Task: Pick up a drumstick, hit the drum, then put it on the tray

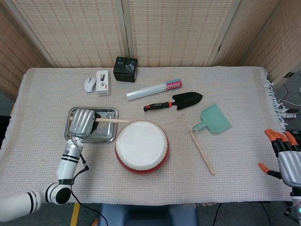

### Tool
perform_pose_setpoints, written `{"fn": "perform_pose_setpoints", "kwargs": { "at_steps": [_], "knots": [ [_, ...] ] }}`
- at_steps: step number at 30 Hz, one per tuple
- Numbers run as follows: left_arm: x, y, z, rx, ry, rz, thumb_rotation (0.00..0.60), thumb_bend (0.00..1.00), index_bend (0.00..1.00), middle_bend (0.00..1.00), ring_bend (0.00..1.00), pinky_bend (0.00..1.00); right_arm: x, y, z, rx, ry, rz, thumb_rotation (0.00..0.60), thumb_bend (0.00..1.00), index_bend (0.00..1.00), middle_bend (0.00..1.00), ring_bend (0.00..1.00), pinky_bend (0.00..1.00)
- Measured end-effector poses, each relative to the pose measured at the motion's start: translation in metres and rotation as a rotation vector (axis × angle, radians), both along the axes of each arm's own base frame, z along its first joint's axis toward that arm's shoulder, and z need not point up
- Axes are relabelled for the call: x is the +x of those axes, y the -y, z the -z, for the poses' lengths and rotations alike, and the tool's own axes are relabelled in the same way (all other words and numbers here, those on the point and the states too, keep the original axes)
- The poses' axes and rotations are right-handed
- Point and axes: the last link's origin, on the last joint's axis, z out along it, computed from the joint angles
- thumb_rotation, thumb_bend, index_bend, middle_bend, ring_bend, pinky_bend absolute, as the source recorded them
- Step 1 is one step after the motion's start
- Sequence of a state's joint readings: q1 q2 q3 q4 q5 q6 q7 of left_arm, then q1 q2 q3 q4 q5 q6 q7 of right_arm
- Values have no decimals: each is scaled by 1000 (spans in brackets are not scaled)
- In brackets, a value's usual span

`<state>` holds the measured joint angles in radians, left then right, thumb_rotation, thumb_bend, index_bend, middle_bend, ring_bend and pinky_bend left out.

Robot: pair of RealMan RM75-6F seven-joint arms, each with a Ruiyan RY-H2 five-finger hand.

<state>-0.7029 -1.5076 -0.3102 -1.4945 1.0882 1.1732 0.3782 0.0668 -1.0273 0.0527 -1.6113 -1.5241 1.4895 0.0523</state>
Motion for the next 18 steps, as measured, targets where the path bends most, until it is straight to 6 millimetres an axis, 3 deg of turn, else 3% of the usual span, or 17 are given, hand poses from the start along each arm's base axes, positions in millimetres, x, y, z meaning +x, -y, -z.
{"fn": "perform_pose_setpoints", "kwargs": {
  "at_steps": [8,18],
  "knots": [
    [-46,-28,1,-26,-121,-100,600,699,1000,1000,1000,1000,-4,1,0,5,4,7,600,156,11,69,0,0],
    [-92,-60,23,-86,-241,-229,600,625,1000,1000,1000,1000,-6,3,0,7,5,20,600,156,11,69,0,0]
  ]
}}
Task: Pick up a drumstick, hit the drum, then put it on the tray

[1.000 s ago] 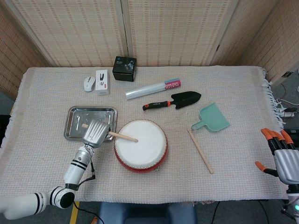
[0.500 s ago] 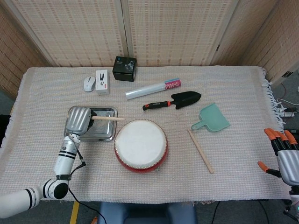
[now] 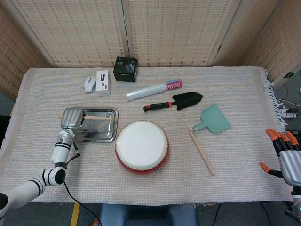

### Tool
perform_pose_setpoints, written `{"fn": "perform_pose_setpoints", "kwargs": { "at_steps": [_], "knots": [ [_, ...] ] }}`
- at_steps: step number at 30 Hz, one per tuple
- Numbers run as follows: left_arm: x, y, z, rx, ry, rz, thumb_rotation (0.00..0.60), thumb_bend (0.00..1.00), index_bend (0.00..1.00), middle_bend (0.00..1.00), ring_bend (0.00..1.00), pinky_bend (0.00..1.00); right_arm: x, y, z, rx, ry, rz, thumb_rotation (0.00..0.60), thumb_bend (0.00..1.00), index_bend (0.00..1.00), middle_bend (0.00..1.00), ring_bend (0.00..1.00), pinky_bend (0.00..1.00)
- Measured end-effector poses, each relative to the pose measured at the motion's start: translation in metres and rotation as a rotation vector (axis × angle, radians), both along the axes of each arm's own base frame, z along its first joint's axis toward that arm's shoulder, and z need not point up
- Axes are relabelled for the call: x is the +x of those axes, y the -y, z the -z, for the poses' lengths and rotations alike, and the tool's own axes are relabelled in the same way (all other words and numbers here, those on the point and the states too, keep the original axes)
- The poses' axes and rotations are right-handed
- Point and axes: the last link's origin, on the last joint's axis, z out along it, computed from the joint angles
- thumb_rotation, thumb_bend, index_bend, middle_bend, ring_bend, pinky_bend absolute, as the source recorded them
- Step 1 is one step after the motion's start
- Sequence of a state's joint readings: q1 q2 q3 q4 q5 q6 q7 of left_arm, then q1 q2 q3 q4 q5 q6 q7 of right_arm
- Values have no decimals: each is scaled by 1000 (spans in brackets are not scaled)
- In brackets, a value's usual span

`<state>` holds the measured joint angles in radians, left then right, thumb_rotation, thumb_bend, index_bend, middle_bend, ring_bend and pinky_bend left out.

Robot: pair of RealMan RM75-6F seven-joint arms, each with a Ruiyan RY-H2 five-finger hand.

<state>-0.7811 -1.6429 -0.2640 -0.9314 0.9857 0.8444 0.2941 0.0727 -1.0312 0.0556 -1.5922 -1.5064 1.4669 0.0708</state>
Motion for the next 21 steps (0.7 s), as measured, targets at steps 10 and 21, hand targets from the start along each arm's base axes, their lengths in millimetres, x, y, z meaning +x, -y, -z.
{"fn": "perform_pose_setpoints", "kwargs": {
  "at_steps": [10,21],
  "knots": [
    [-8,-19,12,-21,10,-70,600,534,872,979,946,1000,-2,4,2,4,2,18,600,156,10,69,0,0],
    [1,-18,13,-69,62,-74,600,364,279,395,381,596,-3,8,5,16,2,21,600,156,1,69,0,0]
  ]
}}
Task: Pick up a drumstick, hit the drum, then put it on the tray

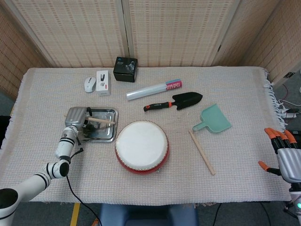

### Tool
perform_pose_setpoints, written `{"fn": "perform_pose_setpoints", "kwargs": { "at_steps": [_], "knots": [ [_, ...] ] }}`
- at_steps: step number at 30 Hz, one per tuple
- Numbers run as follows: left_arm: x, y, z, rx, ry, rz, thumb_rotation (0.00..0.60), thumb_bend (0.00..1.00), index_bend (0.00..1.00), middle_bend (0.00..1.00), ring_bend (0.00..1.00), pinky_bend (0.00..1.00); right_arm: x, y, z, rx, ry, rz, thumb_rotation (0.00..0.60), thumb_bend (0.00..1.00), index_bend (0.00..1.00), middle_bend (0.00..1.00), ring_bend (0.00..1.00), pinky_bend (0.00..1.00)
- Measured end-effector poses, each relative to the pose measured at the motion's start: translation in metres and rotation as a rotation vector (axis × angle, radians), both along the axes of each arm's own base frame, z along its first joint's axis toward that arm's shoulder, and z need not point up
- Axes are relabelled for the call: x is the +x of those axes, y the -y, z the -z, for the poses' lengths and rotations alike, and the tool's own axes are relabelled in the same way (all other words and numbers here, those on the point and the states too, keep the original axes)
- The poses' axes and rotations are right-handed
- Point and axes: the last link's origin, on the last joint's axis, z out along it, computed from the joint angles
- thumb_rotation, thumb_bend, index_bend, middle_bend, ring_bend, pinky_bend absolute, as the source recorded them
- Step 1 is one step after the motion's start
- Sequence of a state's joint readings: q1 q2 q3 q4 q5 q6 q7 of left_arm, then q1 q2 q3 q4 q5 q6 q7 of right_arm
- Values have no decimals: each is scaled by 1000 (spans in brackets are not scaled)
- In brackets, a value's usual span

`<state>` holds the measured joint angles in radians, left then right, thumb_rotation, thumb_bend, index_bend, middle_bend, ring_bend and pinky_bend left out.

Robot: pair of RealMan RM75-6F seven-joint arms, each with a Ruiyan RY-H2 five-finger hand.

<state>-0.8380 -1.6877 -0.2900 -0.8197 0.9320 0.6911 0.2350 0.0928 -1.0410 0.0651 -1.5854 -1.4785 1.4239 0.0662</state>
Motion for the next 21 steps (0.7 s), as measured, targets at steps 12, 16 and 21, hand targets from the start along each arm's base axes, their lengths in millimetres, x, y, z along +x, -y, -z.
{"fn": "perform_pose_setpoints", "kwargs": {
  "at_steps": [12,16,21],
  "knots": [
    [0,1,3,-24,36,-30,600,315,0,47,60,279,0,-2,-1,-7,-1,1,600,156,0,69,0,0],
    [0,2,3,-31,58,-40,600,303,0,0,2,210,1,-3,-1,-8,-2,-1,600,156,0,69,0,0],
    [2,4,1,-29,74,-32,600,275,0,0,0,149,1,-3,-1,-9,-2,-1,600,156,0,69,0,0]
  ]
}}
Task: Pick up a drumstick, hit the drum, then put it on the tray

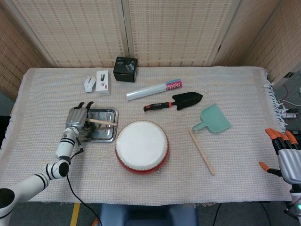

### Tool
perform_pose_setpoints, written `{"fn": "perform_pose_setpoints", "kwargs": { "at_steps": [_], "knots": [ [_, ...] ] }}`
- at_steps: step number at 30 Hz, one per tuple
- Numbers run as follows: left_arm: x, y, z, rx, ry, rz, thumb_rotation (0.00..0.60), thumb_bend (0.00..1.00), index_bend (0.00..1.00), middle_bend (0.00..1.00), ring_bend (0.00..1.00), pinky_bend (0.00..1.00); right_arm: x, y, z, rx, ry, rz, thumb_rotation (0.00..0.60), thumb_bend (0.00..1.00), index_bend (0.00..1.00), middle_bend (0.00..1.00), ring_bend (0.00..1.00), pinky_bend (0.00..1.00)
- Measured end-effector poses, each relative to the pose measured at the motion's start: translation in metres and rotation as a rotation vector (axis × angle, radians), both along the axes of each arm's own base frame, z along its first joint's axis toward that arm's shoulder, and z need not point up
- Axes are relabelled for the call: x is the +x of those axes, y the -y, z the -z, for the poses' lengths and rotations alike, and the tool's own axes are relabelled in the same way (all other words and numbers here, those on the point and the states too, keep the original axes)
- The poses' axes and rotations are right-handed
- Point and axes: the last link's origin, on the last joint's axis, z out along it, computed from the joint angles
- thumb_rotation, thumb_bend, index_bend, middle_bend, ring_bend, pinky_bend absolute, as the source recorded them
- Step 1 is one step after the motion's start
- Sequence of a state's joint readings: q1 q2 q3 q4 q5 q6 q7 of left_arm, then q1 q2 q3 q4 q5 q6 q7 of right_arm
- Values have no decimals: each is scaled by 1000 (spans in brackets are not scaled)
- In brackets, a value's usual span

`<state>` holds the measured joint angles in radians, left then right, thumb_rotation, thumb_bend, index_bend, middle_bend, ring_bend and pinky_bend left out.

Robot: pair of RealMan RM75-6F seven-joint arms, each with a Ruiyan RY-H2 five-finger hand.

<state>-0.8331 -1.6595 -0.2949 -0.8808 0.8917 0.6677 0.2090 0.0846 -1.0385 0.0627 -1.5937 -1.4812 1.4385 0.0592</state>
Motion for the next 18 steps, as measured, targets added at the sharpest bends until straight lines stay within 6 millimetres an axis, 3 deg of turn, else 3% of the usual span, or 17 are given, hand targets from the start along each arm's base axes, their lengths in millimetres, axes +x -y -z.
{"fn": "perform_pose_setpoints", "kwargs": {
  "at_steps": [14,18],
  "knots": [
    [5,3,-10,28,52,8,600,240,0,0,0,116,0,-3,-2,-10,1,-7,600,156,0,69,0,0],
    [5,6,-25,115,63,32,600,299,0,23,1,132,0,-5,-5,-13,-1,-9,600,156,0,69,0,0]
  ]
}}
